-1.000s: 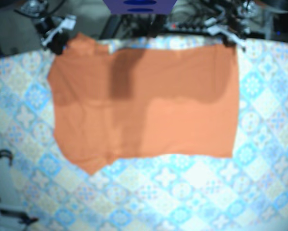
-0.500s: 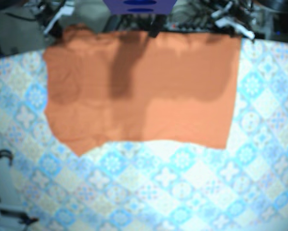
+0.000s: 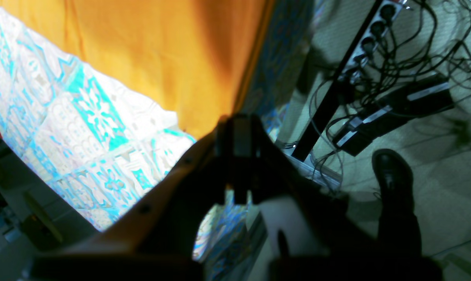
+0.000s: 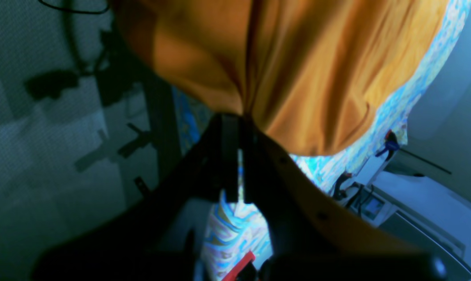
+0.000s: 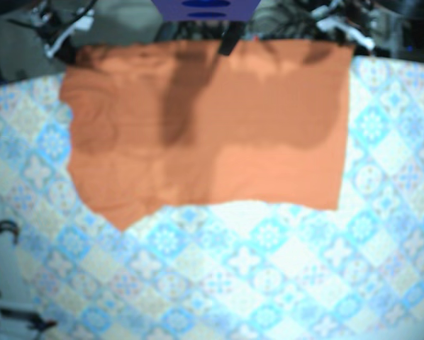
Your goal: Fold the T-shirt properly
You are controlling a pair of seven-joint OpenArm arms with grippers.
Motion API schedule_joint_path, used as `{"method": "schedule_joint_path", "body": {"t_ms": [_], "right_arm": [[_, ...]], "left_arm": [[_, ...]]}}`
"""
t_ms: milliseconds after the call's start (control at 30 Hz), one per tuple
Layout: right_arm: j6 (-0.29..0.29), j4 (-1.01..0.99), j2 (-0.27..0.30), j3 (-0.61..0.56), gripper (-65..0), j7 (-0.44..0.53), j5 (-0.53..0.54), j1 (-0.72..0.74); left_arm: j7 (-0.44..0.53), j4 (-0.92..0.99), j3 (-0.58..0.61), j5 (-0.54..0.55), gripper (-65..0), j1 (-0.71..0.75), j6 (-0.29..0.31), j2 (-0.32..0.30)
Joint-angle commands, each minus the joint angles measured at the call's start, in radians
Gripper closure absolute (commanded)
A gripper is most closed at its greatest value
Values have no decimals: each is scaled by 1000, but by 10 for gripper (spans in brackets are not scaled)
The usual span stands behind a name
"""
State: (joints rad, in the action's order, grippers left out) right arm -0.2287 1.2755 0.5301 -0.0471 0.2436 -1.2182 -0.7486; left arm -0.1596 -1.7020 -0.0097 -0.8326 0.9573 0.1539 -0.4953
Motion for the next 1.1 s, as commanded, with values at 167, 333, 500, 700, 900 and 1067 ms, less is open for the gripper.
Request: {"method": "schedule_joint_path", "body": {"t_ms": [167,333,500,700,900,1067], "right_arm": [[-15,49,34,8,0,-7,21,-42],[-15,120,34,54,0,-5,21,-91],[-13,181,34,88,0,-3,21,-131],[-13,234,35,123,0,-3,21,-157],[-7,281,35,151,0,-3,21,-156],[15,300,35,151,0,-10,21,-147]], "left_arm": [[-4,-10,-5,0,0,15,-17,-9],[-4,-10,-5,-1,0,12,-17,-9],[-4,-10,-5,-1,0,9,-17,-7],[-5,-10,-5,-1,0,-5,-17,-7],[-10,-13,-6,-1,0,-21,-17,-7],[-10,-13,-8,0,0,-54,-17,-6]]}}
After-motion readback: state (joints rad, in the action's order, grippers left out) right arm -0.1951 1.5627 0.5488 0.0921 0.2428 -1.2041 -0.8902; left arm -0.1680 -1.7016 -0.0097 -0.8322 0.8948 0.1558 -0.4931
